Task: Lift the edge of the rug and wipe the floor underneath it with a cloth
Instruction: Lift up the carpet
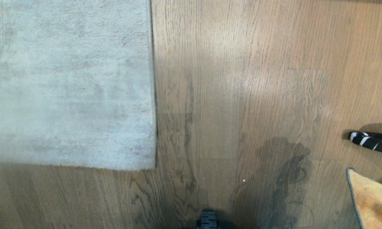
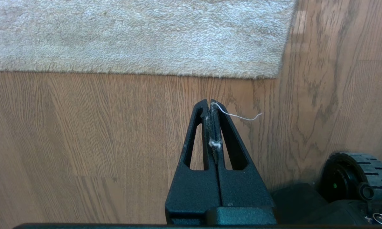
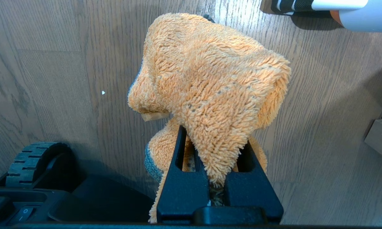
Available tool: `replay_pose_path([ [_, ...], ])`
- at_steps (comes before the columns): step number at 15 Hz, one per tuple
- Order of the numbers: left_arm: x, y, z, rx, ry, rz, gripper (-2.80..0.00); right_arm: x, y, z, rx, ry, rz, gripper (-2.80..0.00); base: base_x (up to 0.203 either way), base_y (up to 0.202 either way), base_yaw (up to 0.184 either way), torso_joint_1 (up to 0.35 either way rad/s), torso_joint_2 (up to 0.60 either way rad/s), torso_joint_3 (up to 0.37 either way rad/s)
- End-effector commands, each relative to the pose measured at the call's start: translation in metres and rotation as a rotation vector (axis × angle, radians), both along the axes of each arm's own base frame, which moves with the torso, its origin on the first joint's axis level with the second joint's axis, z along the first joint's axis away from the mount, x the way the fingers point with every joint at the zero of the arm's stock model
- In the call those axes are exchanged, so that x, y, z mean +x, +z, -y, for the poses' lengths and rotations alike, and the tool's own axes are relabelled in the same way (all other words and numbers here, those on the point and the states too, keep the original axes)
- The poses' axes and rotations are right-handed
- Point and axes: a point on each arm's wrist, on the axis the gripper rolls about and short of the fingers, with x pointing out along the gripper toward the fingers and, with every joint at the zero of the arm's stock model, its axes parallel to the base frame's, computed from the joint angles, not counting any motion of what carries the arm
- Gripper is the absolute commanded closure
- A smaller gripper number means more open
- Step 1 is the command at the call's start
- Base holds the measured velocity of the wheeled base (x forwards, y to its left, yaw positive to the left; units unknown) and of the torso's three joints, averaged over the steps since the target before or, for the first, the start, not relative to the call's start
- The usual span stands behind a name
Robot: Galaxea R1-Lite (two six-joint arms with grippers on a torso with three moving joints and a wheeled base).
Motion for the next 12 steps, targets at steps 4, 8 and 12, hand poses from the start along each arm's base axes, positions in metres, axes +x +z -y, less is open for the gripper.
replay_pose_path([
  [4, 0.0, 0.0, 0.0, 0.0, 0.001, 0.0, 0.0, 0.0002, 0.0, 0.0, -0.001, 0.001, -0.002, 0.0, 0.0, 0.0, 0.0, 0.0, 0.0, 0.0],
  [8, 0.0, 0.0, 0.0, 0.0, 0.002, 0.0, 0.0, 0.0002, 0.0, 0.0, -0.001, 0.0, -0.002, 0.0, 0.0, 0.0, 0.0, 0.0, 0.0, 0.0],
  [12, 0.0, 0.0, 0.0, 0.0, 0.0, 0.0, 0.0, 0.0002, 0.0, 0.0, -0.001, 0.001, -0.002, 0.0, 0.0, 0.0, 0.0, 0.0, 0.0, 0.0],
])
